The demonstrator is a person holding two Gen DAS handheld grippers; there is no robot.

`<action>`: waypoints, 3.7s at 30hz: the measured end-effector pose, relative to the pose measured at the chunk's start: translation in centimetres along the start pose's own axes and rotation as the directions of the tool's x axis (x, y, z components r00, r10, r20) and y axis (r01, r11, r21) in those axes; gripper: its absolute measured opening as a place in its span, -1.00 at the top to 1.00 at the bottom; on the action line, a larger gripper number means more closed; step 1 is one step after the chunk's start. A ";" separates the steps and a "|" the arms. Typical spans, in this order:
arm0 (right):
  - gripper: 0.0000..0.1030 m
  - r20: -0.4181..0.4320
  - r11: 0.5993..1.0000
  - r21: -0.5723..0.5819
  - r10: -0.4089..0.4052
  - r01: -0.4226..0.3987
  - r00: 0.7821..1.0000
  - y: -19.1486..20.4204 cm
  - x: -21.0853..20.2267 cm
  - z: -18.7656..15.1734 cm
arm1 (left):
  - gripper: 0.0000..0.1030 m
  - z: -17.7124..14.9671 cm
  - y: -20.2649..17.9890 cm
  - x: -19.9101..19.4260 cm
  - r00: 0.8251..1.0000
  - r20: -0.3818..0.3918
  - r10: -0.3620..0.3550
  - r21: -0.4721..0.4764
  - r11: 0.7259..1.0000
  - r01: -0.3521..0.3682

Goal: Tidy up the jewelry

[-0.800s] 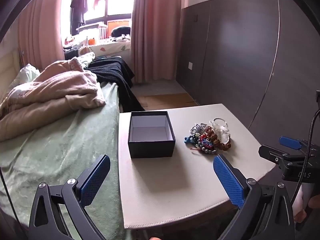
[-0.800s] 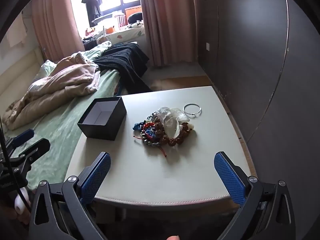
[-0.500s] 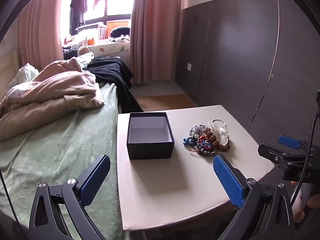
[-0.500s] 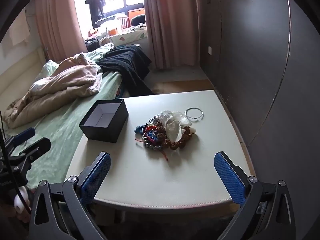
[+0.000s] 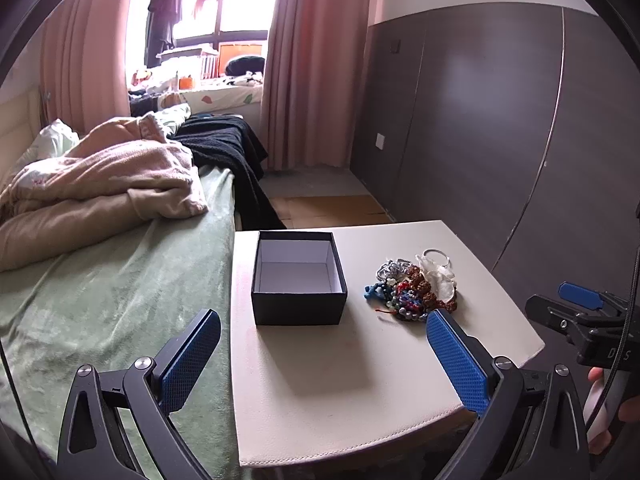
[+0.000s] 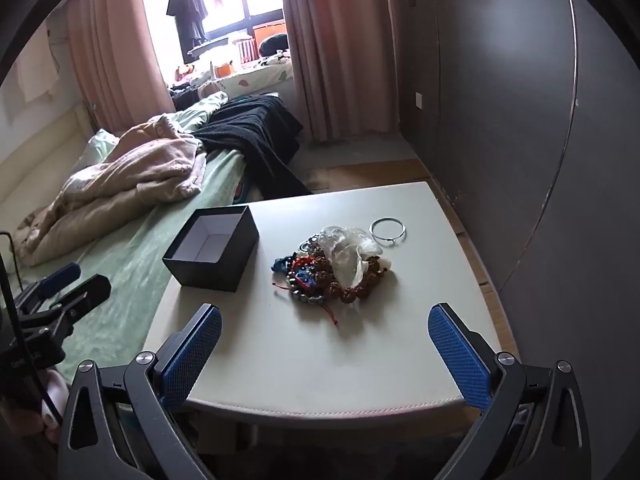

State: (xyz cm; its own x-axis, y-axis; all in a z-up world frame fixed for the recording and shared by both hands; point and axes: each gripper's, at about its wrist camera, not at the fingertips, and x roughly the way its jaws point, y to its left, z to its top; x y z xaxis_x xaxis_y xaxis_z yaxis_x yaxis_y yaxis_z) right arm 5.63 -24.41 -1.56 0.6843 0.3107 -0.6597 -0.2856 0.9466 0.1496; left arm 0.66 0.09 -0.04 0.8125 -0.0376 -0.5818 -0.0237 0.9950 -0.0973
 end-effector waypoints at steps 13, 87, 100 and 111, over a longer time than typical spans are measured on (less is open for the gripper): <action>-1.00 0.021 1.000 -0.019 -0.001 0.001 1.000 0.0 -0.5 -0.3 | -0.99 -0.1 -0.2 0.1 1.000 0.002 -0.002 0.008 1.000 0.002; -0.70 0.003 0.959 0.275 0.062 -0.060 0.998 -7.5 3.1 2.5 | -0.71 2.6 -1.4 4.9 0.984 -0.031 -0.174 -0.077 0.982 0.172; -0.45 -0.105 0.862 0.493 0.194 -0.119 0.975 -12.5 9.3 2.8 | -0.14 2.9 -6.5 12.9 0.953 -0.169 -0.252 -0.026 0.967 0.252; -0.35 -0.140 0.780 0.609 0.282 -0.141 0.949 -14.0 12.5 2.9 | -0.04 4.9 -9.5 18.6 0.934 -0.255 -0.249 0.025 0.964 0.264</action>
State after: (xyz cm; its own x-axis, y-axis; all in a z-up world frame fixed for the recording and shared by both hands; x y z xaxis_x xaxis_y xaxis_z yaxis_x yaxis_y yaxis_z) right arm 20.13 -33.52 -9.71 0.4749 0.5494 -0.6874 0.0894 0.7470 0.6588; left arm 18.84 -9.62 -5.98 0.6161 -0.3070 -0.7254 0.2066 0.9517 -0.2273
